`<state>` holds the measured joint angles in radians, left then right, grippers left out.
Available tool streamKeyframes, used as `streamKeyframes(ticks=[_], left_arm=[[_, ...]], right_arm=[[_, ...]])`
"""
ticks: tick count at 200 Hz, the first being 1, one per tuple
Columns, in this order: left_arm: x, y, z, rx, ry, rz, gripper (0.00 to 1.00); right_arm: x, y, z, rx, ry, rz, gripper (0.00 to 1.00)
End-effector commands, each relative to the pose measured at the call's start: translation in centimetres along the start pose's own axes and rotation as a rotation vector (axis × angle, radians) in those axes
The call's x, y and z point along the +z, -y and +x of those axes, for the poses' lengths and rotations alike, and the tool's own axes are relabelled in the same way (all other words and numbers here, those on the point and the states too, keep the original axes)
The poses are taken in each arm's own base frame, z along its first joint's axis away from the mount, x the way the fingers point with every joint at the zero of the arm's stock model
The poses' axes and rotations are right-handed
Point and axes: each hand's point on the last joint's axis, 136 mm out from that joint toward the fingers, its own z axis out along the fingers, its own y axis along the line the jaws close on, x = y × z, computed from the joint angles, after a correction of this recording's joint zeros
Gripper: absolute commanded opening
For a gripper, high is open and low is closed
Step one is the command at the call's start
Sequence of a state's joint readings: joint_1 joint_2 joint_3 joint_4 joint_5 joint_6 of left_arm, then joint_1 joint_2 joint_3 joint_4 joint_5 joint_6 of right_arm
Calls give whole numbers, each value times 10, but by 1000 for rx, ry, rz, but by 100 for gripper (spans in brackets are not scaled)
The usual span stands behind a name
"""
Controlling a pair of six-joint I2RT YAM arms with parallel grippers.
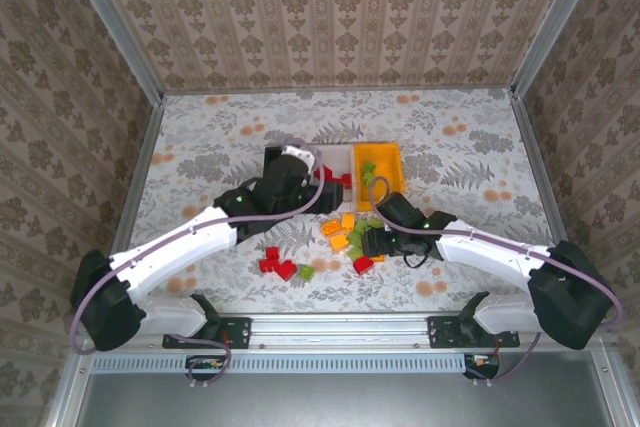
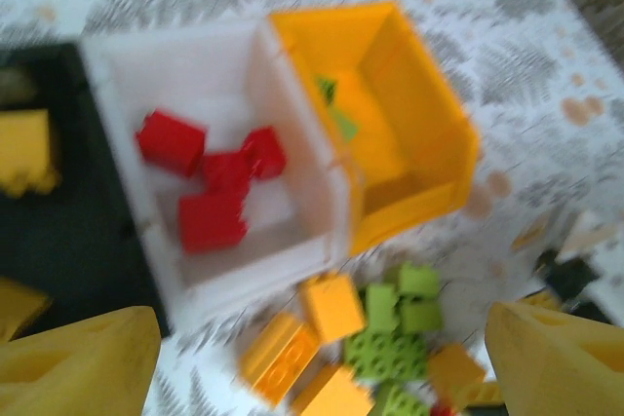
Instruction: Sort the legos into containers by color
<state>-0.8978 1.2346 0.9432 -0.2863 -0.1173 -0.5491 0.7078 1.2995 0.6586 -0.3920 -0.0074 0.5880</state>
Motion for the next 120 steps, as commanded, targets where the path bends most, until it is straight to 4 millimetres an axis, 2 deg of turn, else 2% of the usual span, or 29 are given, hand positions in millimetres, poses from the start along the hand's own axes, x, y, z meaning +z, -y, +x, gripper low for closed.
streamKeyframes(ticks=[1,37,74,120], left_arm=[[-11,-22,17,-63,8,-63,89],[-22,-40,37,-97,3,-97,90],[-29,-47,42,-113,15,-108,92],[-31,-53,44,-120,20,-130,100]], right_arm=[[7,4,-1,28,-1,36,69],[14,21,10,46,-26,114,64],[7,45,21,65,-24,212,55],[15,44,34,68,-69,184,56]])
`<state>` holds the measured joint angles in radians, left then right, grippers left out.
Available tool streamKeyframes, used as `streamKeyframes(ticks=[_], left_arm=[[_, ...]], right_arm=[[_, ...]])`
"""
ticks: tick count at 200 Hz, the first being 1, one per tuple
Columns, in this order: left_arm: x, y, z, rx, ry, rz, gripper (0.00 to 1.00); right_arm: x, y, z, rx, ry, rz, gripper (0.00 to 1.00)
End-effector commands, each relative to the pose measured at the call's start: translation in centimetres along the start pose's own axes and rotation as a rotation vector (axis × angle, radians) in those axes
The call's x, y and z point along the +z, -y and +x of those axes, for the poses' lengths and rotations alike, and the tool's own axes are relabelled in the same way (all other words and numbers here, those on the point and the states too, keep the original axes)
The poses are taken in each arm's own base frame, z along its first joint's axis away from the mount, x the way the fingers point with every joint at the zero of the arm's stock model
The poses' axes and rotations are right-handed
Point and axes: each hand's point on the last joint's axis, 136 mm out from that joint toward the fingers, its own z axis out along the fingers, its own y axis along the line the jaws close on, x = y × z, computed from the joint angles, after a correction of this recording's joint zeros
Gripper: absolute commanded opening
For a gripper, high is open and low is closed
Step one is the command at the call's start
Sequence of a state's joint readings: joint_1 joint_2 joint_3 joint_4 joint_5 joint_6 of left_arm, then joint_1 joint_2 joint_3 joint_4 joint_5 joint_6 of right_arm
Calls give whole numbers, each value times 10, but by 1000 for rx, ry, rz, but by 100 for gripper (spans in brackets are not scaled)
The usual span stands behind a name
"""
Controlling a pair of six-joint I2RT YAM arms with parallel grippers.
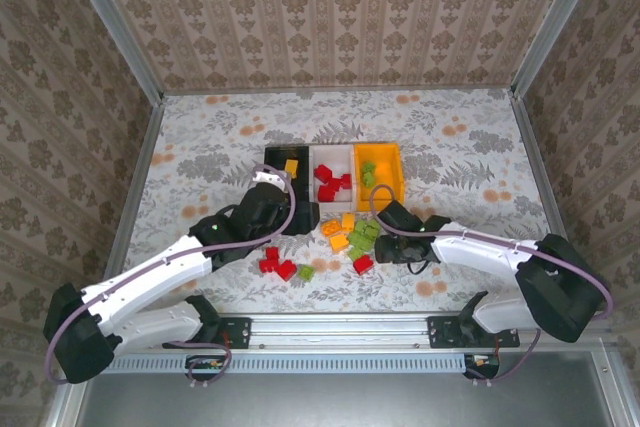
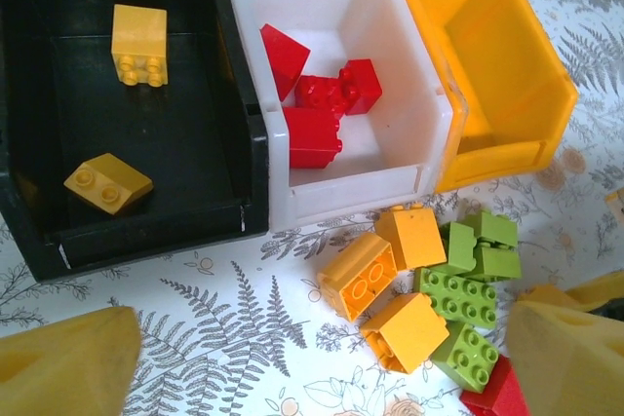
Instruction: Sort the legos into containers by color
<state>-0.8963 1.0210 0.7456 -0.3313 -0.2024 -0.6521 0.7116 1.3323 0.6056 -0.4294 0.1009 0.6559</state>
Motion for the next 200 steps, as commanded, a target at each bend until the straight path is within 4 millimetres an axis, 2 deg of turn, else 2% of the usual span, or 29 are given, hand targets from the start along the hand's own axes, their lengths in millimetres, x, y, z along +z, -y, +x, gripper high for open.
streamKeyframes(ticks=[1,34,71,92,125,128,142,166,184,200], left_arm=[[-2,-12,5,-20,0,-42,100],[-5,-21,6,-28,8,-68,100],[-11,-36,13,-69,10,-67,100],[-18,-47,21,-69,1,-89,100],[-28,-63,38,-99,-7,-115,99],[-29,-65,39,-103,-6,-116,99],[-31,-70,46,-120,-10,-119,97],[-35,-78,56,-141,-21,-135,97],[-37,-87,65,-148,-48,-172,97],[-39,-96,72,-153,-75,-215,96]], right_arm=[[5,8,11,7,-32,28,56],[3,7,7,-11,-8,23,42],[-33,-8,-21,-101,87,-32,31],[-62,-38,-45,-143,146,-129,30],[-89,-112,-94,-226,213,-255,30],[-83,-118,-97,-235,199,-250,30],[-84,-148,-120,-264,219,-271,30],[-73,-185,-154,-285,220,-283,30],[-60,-208,-176,-294,219,-283,31],[-44,-215,-187,-295,188,-238,32]])
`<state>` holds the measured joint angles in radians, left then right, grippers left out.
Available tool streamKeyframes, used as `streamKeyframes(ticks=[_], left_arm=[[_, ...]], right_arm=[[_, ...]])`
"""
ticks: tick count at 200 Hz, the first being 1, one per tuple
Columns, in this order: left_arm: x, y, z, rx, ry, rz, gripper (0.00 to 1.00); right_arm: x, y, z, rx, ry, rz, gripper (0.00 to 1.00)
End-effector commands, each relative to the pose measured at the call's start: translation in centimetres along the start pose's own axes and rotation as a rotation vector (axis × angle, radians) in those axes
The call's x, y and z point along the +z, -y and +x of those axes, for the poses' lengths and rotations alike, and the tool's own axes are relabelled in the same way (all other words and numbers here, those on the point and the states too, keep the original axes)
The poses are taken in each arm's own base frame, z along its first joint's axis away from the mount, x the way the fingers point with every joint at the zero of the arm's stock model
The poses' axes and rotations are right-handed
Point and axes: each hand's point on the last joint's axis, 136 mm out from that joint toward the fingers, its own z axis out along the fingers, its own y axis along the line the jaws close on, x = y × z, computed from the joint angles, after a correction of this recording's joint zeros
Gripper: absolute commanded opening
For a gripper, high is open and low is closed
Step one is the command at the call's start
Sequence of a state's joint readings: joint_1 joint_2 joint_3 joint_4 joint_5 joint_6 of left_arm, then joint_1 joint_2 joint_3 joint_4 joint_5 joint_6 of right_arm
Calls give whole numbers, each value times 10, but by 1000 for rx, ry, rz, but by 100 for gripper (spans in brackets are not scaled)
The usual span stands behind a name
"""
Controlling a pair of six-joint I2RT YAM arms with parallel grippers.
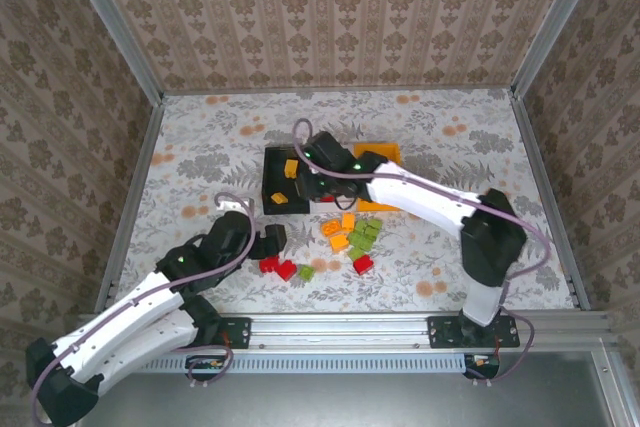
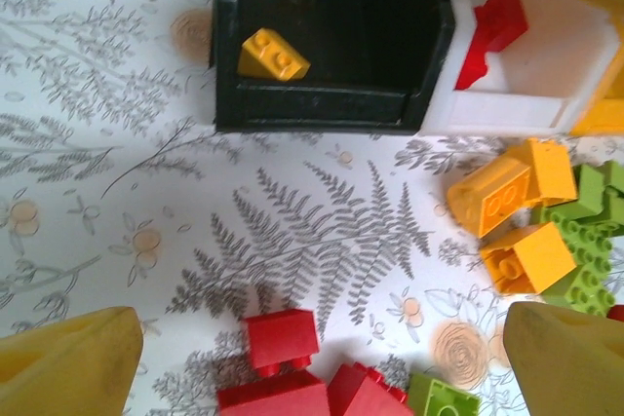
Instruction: Sort the legos into containers by color
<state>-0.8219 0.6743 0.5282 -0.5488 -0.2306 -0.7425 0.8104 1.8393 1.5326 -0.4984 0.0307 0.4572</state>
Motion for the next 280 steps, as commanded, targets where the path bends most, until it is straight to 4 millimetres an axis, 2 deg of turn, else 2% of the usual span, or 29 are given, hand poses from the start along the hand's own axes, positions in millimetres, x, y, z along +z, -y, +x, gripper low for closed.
streamKeyframes(ticks=[1,32,47,69,87,104,120,143,185,218,256,280], left_arm=[[-1,-22,14,-31,-47,-94,96],[4,-27,23,-25,-82,-117,95],[9,-27,27,-18,-102,-118,95],[14,-27,33,-8,-132,-119,95],[17,-26,36,-2,-145,-116,95],[17,-24,36,3,-150,-108,95],[19,-20,38,16,-165,-88,94],[25,-21,45,44,-213,-106,92],[51,-14,58,93,-276,-107,88],[66,-12,59,130,-298,-136,77],[74,-17,75,131,-355,-155,62],[76,-20,75,128,-350,-172,49]], right_arm=[[22,-1,-6,-31,-63,42,32],[58,1,-14,-23,-105,101,35],[68,-1,-19,-21,-105,105,43],[68,-7,-33,-26,-69,87,58],[57,-14,-45,-27,-33,63,64],[37,-17,-53,-22,12,41,65],[17,-17,-53,-11,47,22,66],[-5,-10,-36,0,60,2,67],[-36,11,-7,19,90,7,68],[-58,26,9,41,111,16,68],[-80,43,15,63,148,38,69],[-88,50,17,82,169,41,69]])
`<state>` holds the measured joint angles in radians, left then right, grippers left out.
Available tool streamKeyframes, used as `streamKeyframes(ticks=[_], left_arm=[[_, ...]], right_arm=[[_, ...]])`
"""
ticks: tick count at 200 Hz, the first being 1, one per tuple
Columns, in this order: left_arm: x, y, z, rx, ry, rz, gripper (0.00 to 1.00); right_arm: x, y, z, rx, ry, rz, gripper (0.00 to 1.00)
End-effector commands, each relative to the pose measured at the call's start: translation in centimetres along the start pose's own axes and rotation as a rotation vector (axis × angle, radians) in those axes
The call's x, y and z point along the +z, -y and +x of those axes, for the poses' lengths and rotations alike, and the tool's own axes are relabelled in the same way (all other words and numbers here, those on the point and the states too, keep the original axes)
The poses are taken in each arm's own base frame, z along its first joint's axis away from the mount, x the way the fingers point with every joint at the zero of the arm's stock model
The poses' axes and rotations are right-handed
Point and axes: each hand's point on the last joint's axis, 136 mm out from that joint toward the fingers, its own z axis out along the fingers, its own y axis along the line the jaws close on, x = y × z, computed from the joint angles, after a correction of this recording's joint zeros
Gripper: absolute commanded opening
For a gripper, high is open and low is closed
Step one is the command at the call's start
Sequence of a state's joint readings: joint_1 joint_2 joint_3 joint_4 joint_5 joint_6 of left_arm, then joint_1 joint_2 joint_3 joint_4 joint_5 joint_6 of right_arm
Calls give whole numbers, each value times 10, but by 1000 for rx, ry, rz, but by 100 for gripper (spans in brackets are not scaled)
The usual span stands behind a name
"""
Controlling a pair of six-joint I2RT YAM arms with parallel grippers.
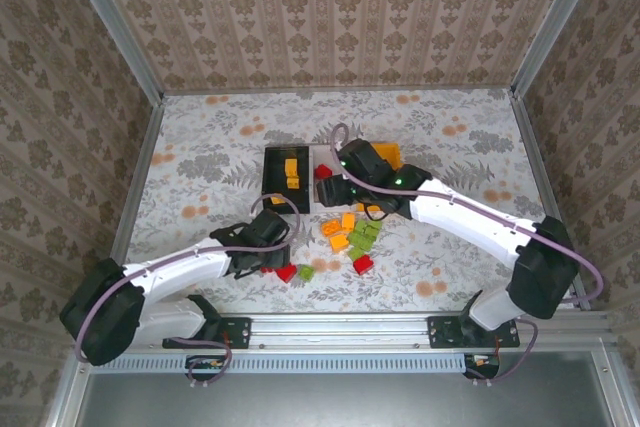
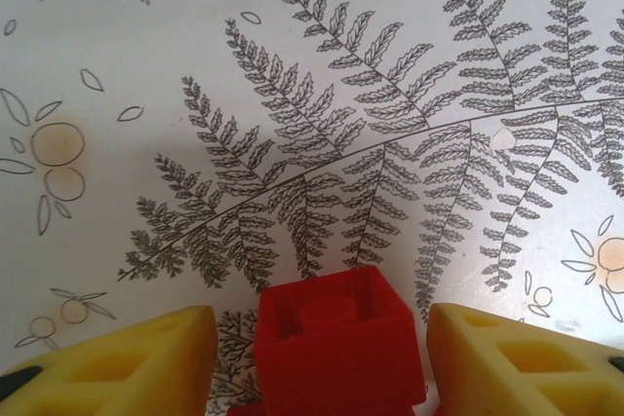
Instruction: Sort the legos into containers by color
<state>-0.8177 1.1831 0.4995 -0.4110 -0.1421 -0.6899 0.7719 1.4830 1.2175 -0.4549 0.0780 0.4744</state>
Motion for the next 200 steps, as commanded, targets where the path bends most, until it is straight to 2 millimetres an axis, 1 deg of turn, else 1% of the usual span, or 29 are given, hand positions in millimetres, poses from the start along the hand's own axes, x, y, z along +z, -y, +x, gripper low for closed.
streamKeyframes(ticks=[1,21,42,45,62,80,95,98,107,117,138,160,176,187,200], left_arm=[[0,3,-3,4,12,5,49],[-3,5,-9,8,36,9,41],[-9,6,-15,20,47,4,37],[-10,7,-15,23,48,4,36],[-21,14,-24,37,63,26,34],[-42,34,-46,67,113,76,33],[-58,53,-68,93,161,117,33],[-64,59,-76,94,179,134,34],[-71,73,-91,108,207,165,34],[-72,87,-108,130,224,177,34],[-62,113,-138,179,229,182,34],[-42,130,-169,185,223,192,33],[-29,138,-191,183,225,190,33],[-16,140,-200,180,210,179,33],[-5,143,-209,174,201,175,34]], right_arm=[[-13,10,-9,33,63,14,69],[-16,14,-7,39,66,21,69],[-14,20,0,44,55,34,69],[-24,18,-5,48,79,23,69],[-29,24,-1,61,85,28,69],[-34,32,5,77,89,34,69],[-38,42,13,96,91,49,69],[-39,45,14,103,92,52,69],[-41,51,20,113,91,63,69],[-43,57,26,122,89,73,69],[-47,70,38,136,77,100,69],[-52,81,50,150,70,121,70],[-55,87,58,161,66,129,70],[-56,90,63,169,62,133,70],[-57,92,67,173,59,131,70]])
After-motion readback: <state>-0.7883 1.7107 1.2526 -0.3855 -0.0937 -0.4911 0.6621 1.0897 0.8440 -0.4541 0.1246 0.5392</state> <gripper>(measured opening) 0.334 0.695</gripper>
